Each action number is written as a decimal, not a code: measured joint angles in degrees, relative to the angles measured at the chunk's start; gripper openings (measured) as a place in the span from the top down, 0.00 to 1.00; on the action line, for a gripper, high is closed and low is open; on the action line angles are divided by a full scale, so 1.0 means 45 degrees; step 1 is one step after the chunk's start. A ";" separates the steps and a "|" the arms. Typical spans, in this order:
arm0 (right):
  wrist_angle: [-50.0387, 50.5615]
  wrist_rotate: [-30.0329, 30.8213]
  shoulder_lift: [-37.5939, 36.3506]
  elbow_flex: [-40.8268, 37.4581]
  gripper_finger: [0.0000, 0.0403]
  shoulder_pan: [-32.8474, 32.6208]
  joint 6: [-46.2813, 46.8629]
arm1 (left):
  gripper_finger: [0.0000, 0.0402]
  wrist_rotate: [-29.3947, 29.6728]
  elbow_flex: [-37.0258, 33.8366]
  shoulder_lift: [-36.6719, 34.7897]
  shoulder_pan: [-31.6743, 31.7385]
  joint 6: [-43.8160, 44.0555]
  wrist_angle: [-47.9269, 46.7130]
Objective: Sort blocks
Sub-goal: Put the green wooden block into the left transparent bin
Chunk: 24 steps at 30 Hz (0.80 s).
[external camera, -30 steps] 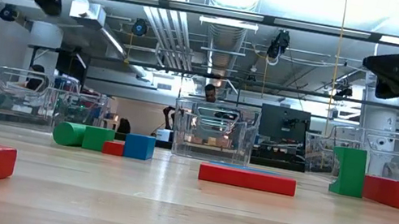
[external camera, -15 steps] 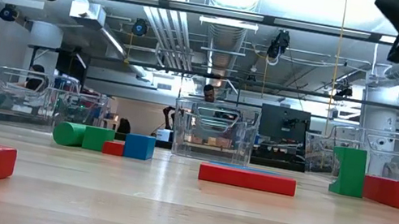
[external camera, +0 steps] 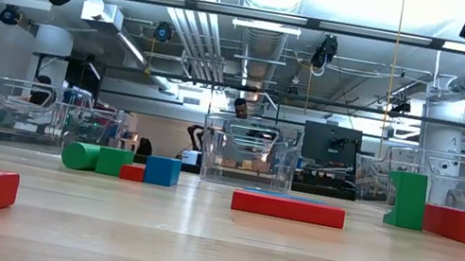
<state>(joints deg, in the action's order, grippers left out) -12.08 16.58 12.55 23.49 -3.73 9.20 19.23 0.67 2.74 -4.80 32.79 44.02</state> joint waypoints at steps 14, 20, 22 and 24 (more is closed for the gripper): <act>0.0475 0.2329 0.1948 0.2428 0.97 0.0005 0.0569 | 0.87 0.0907 0.6972 0.4490 0.0005 -0.0353 -0.9241; 0.3221 0.2946 0.3193 0.4687 0.97 0.0005 0.1535 | 0.87 0.0944 1.0250 0.6915 0.0005 0.2472 -1.5138; 0.4080 0.3020 0.3639 0.5477 0.97 0.0005 0.1809 | 0.87 0.0930 1.1138 0.7728 -0.0004 0.3277 -1.6791; 0.4858 0.3213 0.4099 0.6276 0.97 0.0005 0.2015 | 0.87 0.0713 1.1882 0.8478 -0.0010 0.3920 -1.8106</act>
<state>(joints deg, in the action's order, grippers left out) 9.79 31.04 31.00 51.73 -3.70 18.27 22.44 54.14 40.89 -4.84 50.43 -37.46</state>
